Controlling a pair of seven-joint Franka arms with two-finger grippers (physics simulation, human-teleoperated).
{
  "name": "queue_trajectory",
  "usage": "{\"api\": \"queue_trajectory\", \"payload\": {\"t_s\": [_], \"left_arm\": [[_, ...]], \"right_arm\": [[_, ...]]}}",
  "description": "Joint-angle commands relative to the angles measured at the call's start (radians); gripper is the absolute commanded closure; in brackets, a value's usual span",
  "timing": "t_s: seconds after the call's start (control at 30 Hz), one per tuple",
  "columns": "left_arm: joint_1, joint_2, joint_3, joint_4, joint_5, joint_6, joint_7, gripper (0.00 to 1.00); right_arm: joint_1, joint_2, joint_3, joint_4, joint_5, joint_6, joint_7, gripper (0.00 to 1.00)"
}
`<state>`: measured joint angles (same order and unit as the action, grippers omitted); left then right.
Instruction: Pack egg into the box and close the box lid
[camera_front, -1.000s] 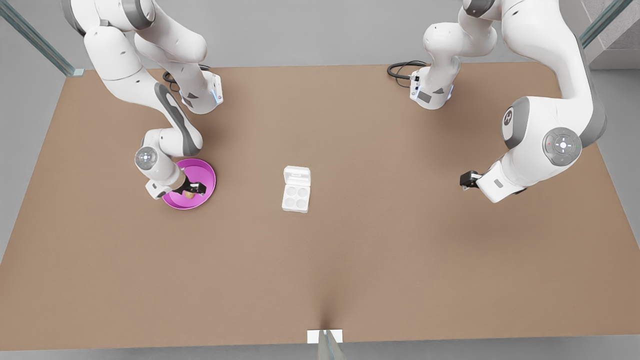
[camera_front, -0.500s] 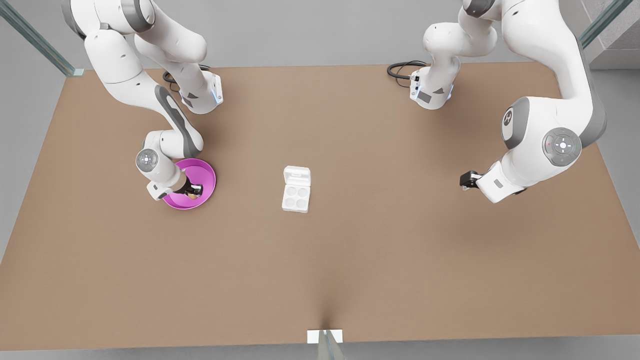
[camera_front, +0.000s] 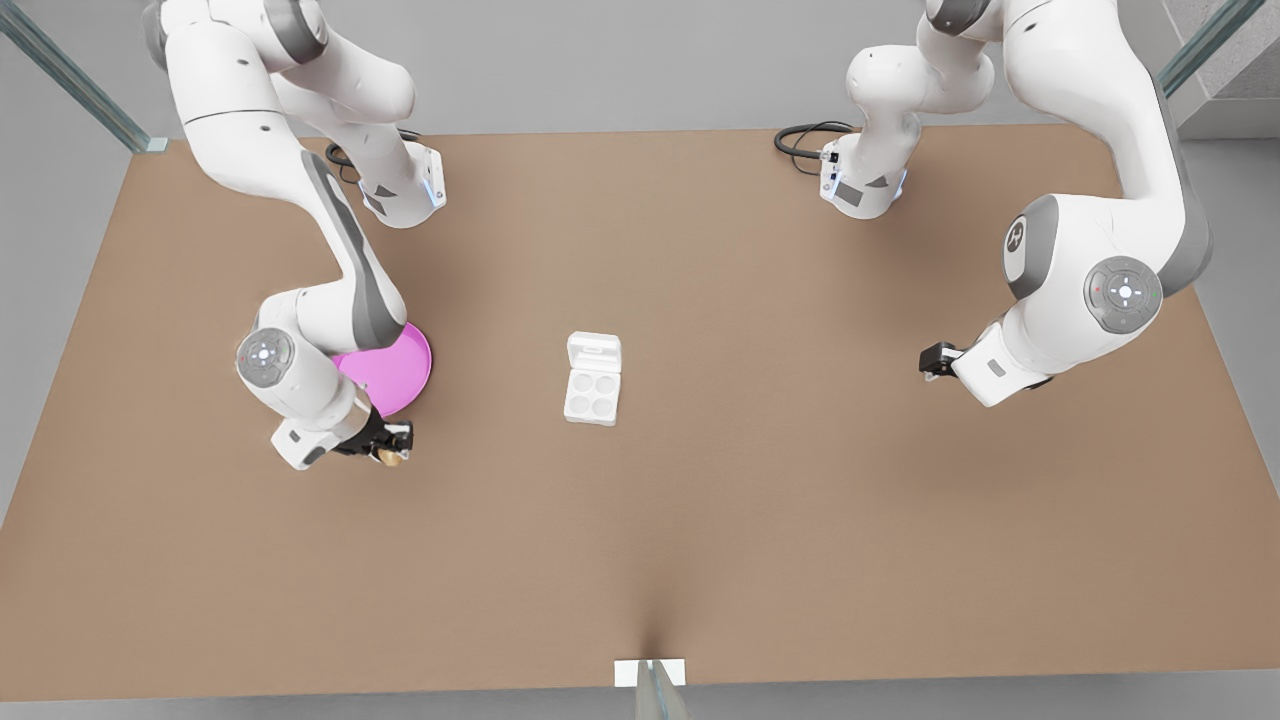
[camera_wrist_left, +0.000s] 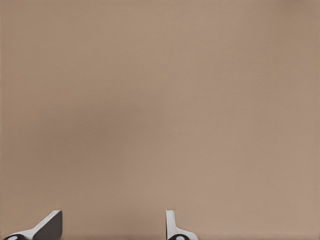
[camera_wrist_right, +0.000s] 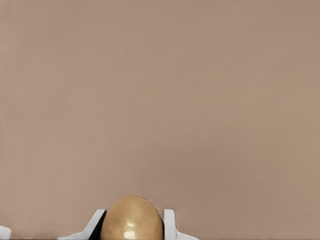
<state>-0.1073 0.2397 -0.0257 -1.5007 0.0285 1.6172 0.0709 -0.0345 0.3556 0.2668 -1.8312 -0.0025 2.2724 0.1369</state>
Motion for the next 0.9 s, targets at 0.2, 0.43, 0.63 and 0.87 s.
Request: {"api": "queue_trajectory", "payload": {"t_s": [0.2, 0.43, 0.63, 0.87], "left_arm": [[0.0, 0.001, 0.0, 0.0, 0.001, 0.001, 0.0, 0.0], [0.0, 0.001, 0.001, 0.0, 0.001, 0.001, 0.0, 0.0], [0.0, 0.009, 0.0, 0.0, 0.001, 0.007, 0.0, 0.0], [0.0, 0.01, 0.0, 0.0, 0.001, 0.007, 0.0, 0.0]], "right_arm": [[0.291, 0.224, -0.003, 0.319, 0.052, -0.159, 0.447, 0.59], [0.341, 0.279, -0.001, 0.357, 0.059, -0.155, 0.584, 0.59], [0.332, 0.249, 0.063, 0.257, 0.078, -0.155, 0.633, 0.6], [0.347, 0.243, 0.106, 0.239, 0.078, -0.152, 0.734, 0.6]]}}
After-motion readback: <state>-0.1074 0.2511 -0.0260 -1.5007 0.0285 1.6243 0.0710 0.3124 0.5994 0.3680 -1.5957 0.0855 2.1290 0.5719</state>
